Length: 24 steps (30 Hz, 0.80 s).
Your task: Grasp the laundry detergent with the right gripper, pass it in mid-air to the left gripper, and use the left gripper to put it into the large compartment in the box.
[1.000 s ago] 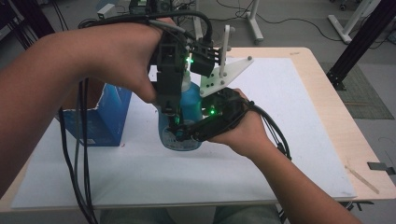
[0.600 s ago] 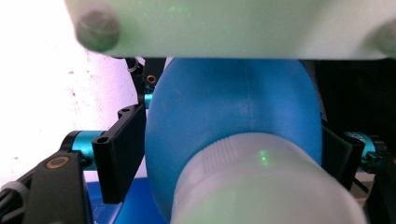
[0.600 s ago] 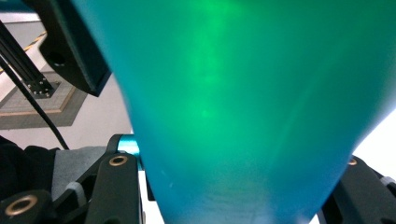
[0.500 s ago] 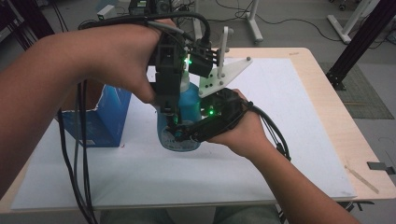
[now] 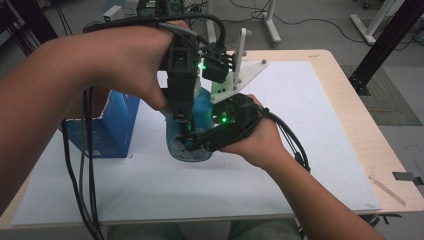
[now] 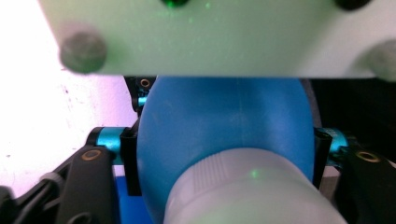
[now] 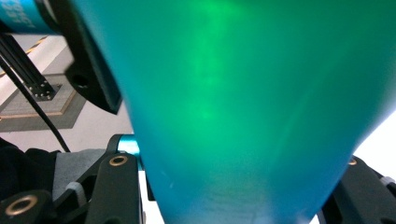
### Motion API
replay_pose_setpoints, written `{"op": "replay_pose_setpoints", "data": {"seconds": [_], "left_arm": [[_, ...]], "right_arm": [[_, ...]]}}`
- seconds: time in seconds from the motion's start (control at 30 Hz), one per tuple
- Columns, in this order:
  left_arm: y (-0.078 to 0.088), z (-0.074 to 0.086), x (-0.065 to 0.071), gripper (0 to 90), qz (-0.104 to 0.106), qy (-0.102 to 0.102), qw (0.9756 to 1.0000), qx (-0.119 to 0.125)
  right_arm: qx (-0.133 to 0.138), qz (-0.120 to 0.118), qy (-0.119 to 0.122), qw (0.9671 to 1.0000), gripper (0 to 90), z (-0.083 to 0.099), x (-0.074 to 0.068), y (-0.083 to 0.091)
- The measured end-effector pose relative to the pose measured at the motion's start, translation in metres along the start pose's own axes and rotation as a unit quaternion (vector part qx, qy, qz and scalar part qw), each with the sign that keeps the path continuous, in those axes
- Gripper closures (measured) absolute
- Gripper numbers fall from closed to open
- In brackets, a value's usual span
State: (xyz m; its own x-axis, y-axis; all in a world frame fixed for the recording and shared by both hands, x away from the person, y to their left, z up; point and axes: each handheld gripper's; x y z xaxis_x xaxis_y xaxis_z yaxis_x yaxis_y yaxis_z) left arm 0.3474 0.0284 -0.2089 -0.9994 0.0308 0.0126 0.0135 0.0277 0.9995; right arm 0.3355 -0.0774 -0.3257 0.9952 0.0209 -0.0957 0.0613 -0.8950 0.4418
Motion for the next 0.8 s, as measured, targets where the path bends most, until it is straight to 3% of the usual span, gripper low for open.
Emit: {"op": "replay_pose_setpoints", "data": {"seconds": [0.33,0.57,0.8], "left_arm": [[0.002,-0.001,0.005,39.0,-0.015,-0.003,0.9998,-0.015],[0.005,0.0,0.004,39.0,-0.01,-0.006,0.9999,-0.003],[0.006,0.004,0.001,39.0,-0.006,0.003,1.0,0.001]], "right_arm": [[0.006,-0.005,0.005,1.0,45.8,0.0,-0.001,-0.001],[0.013,0.005,0.01,0.9999,43.9,0.001,-0.003,0.002],[0.016,0.029,0.017,0.9993,27.2,0.008,-0.008,0.015]]}}
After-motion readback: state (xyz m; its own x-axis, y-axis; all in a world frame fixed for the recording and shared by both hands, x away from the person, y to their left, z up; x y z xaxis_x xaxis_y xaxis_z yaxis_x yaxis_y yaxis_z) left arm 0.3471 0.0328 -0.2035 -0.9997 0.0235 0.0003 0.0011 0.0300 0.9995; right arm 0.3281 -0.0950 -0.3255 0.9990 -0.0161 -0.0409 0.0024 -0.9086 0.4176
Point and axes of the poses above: each handheld gripper's, and its own axes: y roughly backward along the jaws, z roughly out of its underside, x roughly to its right, and after that the axes turned 4 degrees about -z, right-handed
